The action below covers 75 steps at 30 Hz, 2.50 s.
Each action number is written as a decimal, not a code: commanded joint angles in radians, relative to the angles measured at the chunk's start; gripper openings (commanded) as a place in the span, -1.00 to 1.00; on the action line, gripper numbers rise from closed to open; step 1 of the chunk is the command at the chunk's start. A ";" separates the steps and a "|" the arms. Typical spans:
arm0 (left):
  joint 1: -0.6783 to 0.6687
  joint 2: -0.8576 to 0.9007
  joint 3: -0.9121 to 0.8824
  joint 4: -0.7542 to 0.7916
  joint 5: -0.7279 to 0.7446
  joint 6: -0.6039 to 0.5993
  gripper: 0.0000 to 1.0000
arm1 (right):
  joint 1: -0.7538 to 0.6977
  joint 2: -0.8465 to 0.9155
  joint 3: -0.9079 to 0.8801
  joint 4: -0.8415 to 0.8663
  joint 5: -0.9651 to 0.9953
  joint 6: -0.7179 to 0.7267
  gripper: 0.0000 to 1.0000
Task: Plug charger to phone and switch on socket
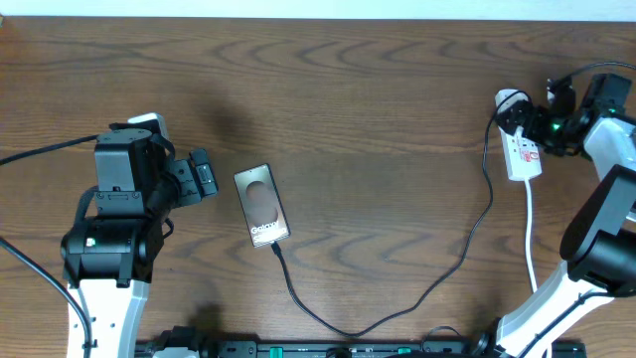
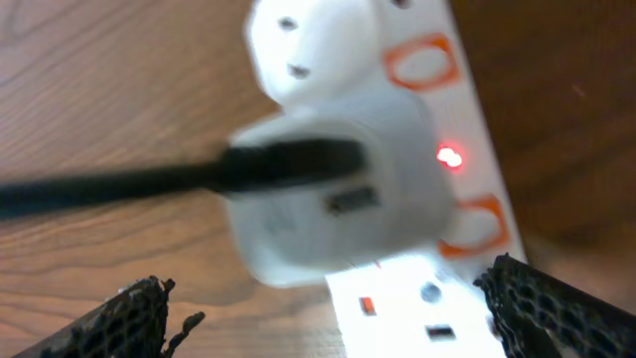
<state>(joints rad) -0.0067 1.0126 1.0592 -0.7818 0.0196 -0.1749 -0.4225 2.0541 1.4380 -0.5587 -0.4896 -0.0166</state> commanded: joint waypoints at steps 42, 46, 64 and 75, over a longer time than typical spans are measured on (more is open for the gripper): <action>0.005 0.001 0.003 -0.003 -0.013 0.018 0.95 | -0.074 -0.267 0.178 -0.320 0.065 0.151 0.99; 0.005 -0.001 0.003 -0.003 -0.013 0.018 0.96 | -0.074 -0.267 0.178 -0.320 0.065 0.151 0.99; 0.005 -0.480 -0.287 0.073 -0.014 0.053 0.96 | -0.074 -0.267 0.178 -0.320 0.065 0.151 0.98; 0.017 -0.913 -0.748 0.637 -0.012 0.093 0.96 | -0.073 -0.267 0.177 -0.320 0.065 0.151 0.99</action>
<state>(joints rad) 0.0013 0.1799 0.4030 -0.2035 0.0193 -0.1024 -0.4973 1.7870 1.6077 -0.8780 -0.4160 0.1261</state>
